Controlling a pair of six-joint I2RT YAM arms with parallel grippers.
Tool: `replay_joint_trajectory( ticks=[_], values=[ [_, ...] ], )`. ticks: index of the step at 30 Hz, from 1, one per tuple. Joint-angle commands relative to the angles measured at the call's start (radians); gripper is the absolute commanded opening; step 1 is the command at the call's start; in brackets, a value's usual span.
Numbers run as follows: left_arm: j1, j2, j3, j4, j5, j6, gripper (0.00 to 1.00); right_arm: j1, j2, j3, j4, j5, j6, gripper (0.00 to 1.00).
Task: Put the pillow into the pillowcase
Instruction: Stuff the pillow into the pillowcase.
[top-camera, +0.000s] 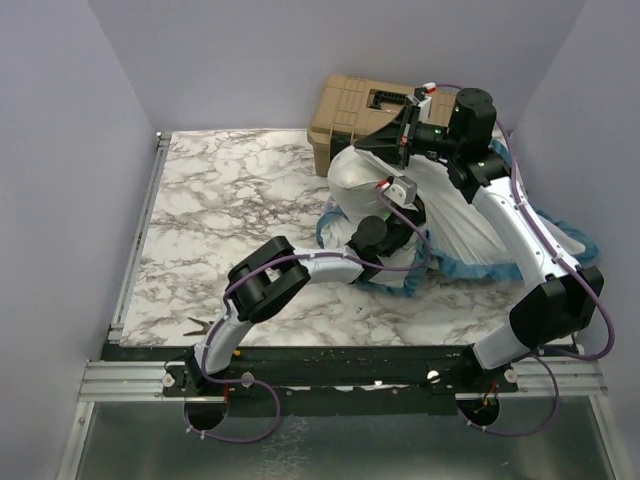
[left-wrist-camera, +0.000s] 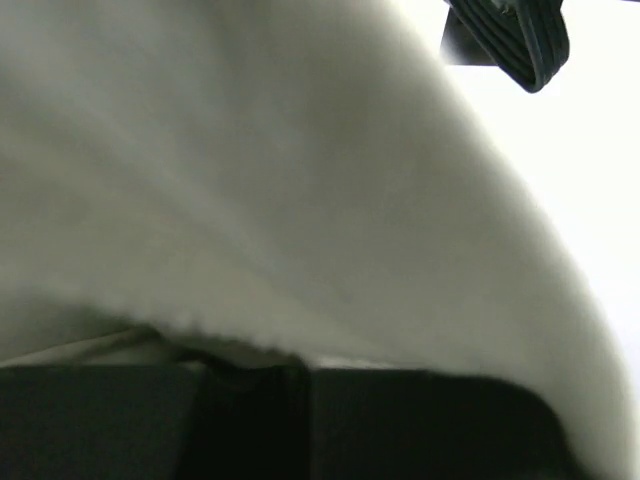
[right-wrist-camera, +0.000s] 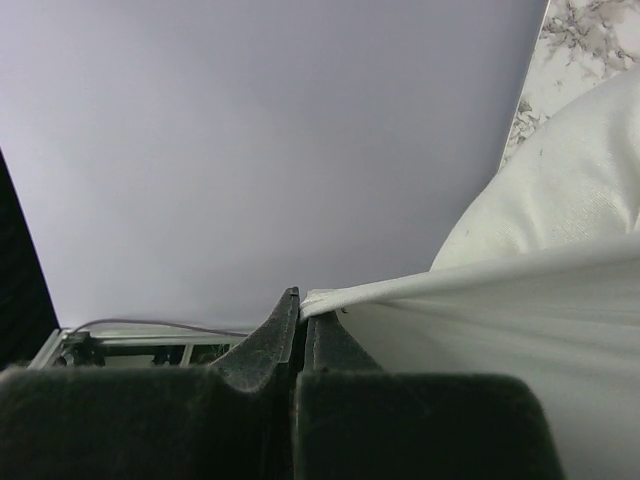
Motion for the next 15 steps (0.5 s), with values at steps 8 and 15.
replay_joint_trajectory(
  ticks=[8,15],
  values=[
    [-0.13,0.223,-0.04,-1.045,0.374,0.067,0.0,0.177,-0.11,0.171,0.288,-0.225,0.046,0.0],
    [-0.126,-0.167,-0.363,-0.981,0.375,0.134,0.0,0.176,-0.132,0.177,-0.347,-0.084,-0.458,0.0]
  ],
)
